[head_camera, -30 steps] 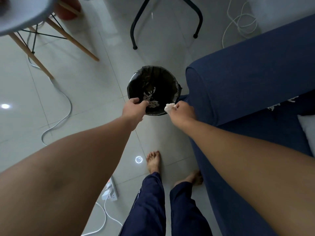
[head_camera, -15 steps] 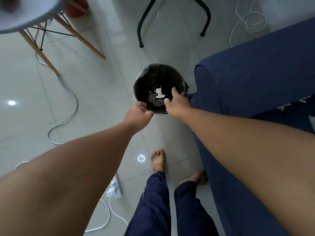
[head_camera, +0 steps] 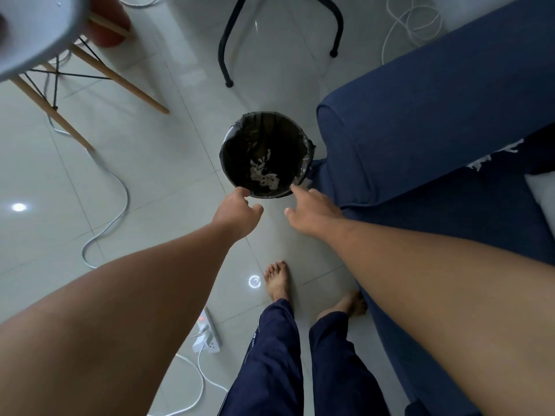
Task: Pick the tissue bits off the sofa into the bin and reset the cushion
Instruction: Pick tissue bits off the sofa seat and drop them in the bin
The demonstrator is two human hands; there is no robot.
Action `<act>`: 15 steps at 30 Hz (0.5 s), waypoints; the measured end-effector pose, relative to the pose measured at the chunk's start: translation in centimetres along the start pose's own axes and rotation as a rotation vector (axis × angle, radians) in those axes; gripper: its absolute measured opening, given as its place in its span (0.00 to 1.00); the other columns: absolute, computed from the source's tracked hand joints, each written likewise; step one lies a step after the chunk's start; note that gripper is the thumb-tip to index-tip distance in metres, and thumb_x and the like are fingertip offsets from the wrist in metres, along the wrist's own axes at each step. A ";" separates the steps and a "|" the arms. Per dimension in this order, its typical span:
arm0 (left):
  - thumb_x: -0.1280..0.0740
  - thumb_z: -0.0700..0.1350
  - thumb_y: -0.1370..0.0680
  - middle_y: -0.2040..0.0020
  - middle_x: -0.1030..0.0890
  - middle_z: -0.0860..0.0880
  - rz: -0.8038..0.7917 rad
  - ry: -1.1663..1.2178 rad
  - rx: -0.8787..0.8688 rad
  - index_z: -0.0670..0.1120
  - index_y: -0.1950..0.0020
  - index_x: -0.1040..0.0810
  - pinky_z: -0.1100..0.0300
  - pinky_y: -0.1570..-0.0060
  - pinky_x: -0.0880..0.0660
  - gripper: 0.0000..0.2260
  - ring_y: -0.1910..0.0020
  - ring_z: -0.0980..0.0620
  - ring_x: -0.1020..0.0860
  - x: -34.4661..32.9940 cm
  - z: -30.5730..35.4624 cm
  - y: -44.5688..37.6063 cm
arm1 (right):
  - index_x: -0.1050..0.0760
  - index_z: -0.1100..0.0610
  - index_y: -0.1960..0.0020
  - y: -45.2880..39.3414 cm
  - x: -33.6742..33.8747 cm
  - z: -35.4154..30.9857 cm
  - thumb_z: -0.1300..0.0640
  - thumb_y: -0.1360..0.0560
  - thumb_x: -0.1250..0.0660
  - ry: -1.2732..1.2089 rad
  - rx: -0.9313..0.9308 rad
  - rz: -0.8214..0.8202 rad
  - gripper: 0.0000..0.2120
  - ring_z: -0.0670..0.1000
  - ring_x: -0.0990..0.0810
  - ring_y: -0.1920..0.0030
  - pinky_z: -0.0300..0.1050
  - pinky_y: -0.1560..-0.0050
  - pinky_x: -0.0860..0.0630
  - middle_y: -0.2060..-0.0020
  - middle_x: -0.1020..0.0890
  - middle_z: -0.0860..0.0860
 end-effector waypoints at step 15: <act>0.33 0.53 0.23 0.37 0.19 0.48 -0.103 -0.189 -0.108 0.48 0.29 0.27 0.59 0.47 0.28 0.23 0.39 0.46 0.22 -8.0 6.1 4.4 | 0.39 0.48 0.23 6.3 -1.0 12.1 0.44 0.17 0.45 -0.052 -0.096 -0.042 0.24 0.59 0.29 0.32 0.58 0.40 0.27 0.28 0.29 0.56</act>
Point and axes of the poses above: each hand's wrist, its own y-axis away from the middle knuckle, its own x-axis out of the back of the hand, z = x × y, the point moved 9 cm from there along -y, towards the middle knuckle
